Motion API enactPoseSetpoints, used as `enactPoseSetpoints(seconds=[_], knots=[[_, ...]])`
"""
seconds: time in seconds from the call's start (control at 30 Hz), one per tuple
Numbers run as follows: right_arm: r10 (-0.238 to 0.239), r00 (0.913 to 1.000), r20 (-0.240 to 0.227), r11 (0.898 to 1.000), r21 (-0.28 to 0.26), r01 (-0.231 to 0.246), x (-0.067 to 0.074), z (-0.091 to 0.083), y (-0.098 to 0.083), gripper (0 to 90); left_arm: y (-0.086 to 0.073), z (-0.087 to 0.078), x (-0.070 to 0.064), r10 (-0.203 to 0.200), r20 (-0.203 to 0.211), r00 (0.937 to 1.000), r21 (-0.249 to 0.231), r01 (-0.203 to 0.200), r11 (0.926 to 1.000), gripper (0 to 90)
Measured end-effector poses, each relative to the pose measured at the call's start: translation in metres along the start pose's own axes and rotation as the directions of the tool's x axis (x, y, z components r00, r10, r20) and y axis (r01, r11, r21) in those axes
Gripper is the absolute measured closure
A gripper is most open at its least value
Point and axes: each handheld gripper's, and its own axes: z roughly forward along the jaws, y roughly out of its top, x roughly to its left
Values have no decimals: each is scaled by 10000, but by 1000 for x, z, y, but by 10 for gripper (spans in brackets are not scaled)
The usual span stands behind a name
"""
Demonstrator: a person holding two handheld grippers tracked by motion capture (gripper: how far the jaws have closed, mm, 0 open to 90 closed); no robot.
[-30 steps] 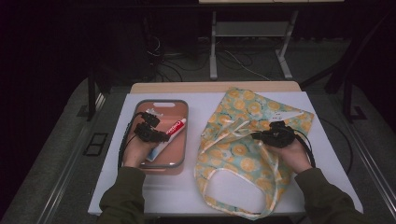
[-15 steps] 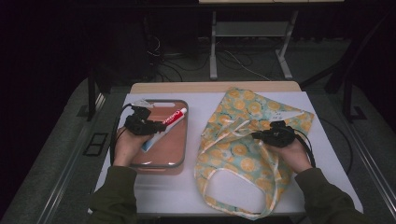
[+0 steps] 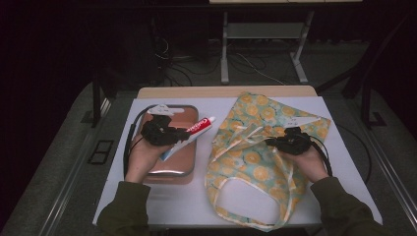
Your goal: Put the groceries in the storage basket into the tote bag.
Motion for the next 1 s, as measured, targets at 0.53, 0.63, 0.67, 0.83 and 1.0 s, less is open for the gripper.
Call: enactPoseSetpoints(seconds=[0.53, 0.63, 0.67, 0.83, 1.0], knots=[[85, 9999, 122, 9999, -136, -83, -3, -3, 0, 896, 17, 53, -79, 1243, 1492, 9810, 243, -1293, 9913, 807], [115, 9999, 111, 9998, -163, -113, -3, -4, 0, 896, 16, 67, -88, 1298, 1648, 9778, 413, -1383, 9895, 806], [120, 9999, 118, 9998, -173, -118, -3, -4, 0, 896, 15, 71, -90, 1295, 1646, 9778, 441, -1385, 9894, 806], [145, 9998, 117, 9996, -252, -142, -4, -5, 1, 896, 8, 97, -102, 1299, 1513, 9799, 838, -1437, 9861, 808], [171, 9998, 101, 9994, -287, -168, -4, -6, 1, 896, 6, 123, -109, 1333, 1321, 9822, 1195, -1493, 9815, 807]])
